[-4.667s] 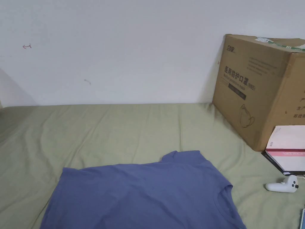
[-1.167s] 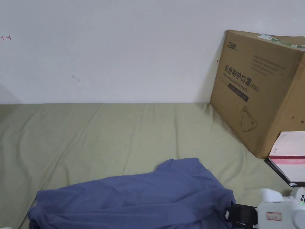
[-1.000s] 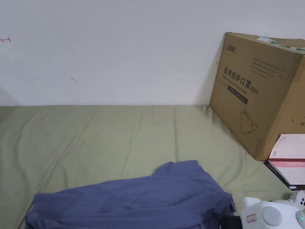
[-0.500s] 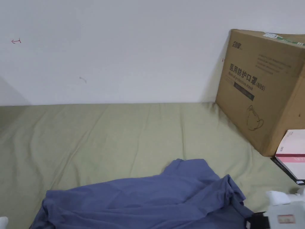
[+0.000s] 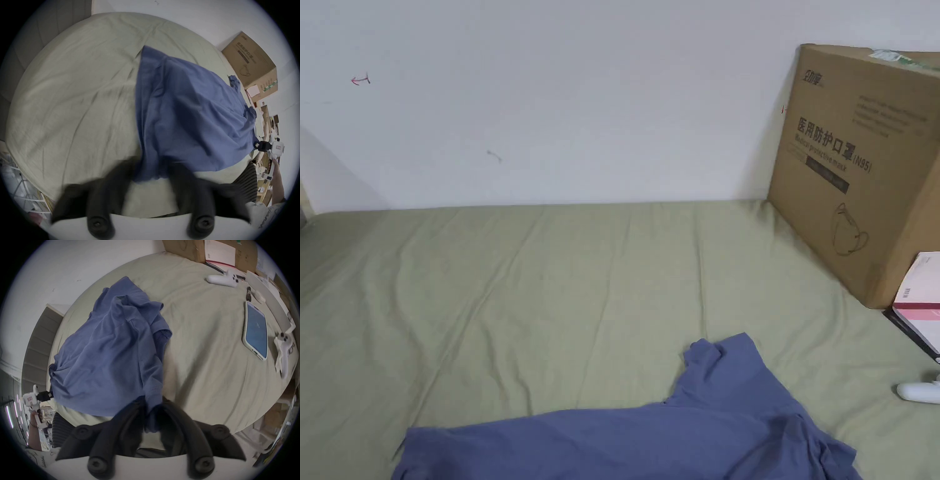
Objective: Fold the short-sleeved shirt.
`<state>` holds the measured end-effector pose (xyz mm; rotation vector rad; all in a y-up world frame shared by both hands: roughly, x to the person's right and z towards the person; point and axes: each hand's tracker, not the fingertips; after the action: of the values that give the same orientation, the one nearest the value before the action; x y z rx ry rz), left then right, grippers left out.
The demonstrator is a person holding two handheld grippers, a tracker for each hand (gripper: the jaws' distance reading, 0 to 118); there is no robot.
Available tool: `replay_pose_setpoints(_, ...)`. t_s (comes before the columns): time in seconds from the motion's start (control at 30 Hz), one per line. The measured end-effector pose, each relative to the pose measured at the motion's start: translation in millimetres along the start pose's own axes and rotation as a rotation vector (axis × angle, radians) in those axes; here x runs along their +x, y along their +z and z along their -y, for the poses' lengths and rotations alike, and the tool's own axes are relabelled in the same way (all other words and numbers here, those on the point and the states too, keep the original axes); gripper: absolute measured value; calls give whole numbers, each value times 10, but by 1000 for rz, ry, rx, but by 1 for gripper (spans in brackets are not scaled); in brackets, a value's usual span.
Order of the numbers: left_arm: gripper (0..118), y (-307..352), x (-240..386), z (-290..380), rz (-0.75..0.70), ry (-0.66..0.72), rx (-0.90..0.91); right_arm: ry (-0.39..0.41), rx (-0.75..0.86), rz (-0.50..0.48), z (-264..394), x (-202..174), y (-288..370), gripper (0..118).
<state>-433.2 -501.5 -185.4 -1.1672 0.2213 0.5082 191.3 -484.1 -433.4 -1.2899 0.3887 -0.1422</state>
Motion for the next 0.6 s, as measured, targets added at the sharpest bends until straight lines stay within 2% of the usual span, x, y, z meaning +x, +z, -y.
replay_pose_setpoints(0.03,74,18,-14,20,-1,12,13,-5,11,-1,-15,94,0,33)
replay_pose_setpoints(0.07,105,76,-19,37,18,22,40,-4,24,7,-4,70,38,77)
replay_pose_setpoints(0.1,106,162,-16,31,40,34,88,19,42,32,8,25,104,101)
replay_pose_setpoints(0.13,104,244,-1,5,56,55,110,48,76,45,10,-22,188,107)
replay_pose_setpoints(0.23,104,570,146,-34,118,58,259,99,135,47,-15,-200,419,107)
replay_pose_setpoints(0.37,104,1094,499,-169,123,-40,493,141,383,-65,-9,-613,892,105)
replay_pose_setpoints(0.4,102,1213,613,-211,100,-67,556,149,454,-107,-4,-716,1011,103)
replay_pose_setpoints(0.43,95,1328,717,-233,83,-90,617,155,524,-151,6,-864,1141,96)
replay_pose_setpoints(0.47,72,1420,797,-257,78,-107,663,165,580,-188,5,-957,1225,72)
replay_pose_setpoints(0.5,44,1487,870,-299,100,-119,689,177,630,-229,-6,-1045,1287,38)
replay_pose_setpoints(0.53,10,1524,941,-357,134,-117,694,178,654,-241,-41,-1136,1308,5)
replay_pose_setpoints(0.57,0,1529,988,-426,165,-120,692,173,667,-245,-108,-1191,1306,1)
replay_pose_setpoints(0.6,0,1512,1016,-476,167,-113,692,149,683,-250,-148,-1229,1306,1)
